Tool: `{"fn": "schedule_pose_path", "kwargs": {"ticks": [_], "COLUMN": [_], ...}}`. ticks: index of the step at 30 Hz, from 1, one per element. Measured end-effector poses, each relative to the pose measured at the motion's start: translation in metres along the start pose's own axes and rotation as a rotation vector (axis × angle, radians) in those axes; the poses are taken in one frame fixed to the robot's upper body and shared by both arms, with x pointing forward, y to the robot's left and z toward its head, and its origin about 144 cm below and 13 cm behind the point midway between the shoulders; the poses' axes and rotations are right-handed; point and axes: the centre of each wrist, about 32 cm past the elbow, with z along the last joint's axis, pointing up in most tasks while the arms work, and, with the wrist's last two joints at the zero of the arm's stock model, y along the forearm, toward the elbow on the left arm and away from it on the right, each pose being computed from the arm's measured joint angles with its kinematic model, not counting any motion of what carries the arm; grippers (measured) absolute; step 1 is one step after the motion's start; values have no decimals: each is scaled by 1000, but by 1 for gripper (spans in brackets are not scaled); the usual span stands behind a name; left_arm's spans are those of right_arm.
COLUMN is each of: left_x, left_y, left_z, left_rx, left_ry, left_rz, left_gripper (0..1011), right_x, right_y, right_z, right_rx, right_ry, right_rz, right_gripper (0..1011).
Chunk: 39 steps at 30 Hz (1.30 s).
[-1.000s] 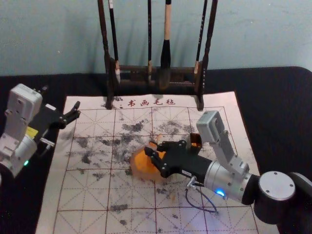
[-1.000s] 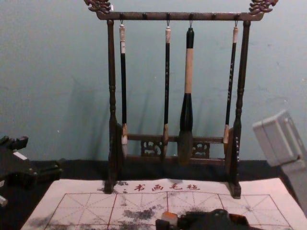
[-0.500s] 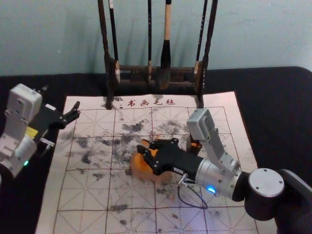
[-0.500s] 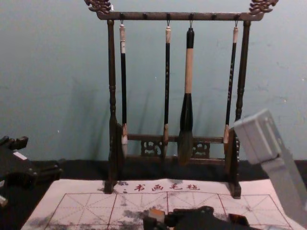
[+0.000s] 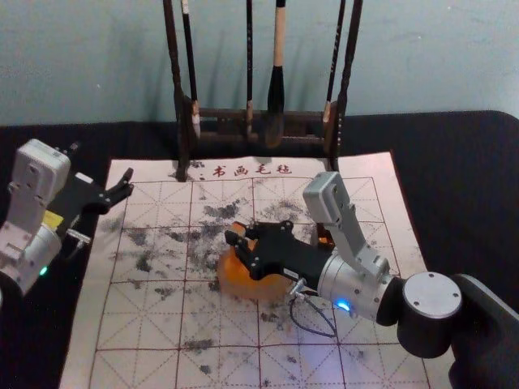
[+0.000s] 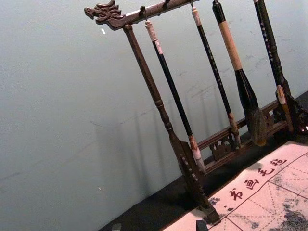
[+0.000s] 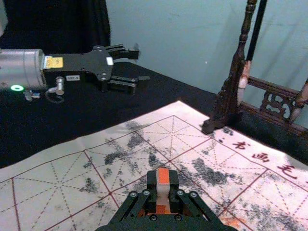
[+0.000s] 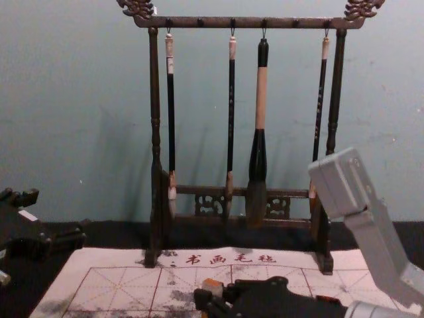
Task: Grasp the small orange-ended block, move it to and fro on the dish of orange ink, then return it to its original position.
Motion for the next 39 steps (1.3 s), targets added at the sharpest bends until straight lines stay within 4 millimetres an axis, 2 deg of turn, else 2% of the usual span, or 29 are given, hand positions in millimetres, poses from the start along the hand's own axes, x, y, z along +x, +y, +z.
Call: {"fn": "schedule_pose_path", "kwargs": {"ticks": [13, 39], "left_x": [0, 0], "left_y": [0, 0], "left_z": [0, 0], "left_rx": [0, 0], "left_ry": [0, 0], "left_rz": [0, 0], "left_gripper": [1001, 1001], "right_x": [7, 12], "right_y": [-5, -33], "right_z": [0, 0], "right_rx": [-2, -8], "right_ry": [-2, 6], "right_rz": [-38, -67], "right_gripper": [135, 134]}}
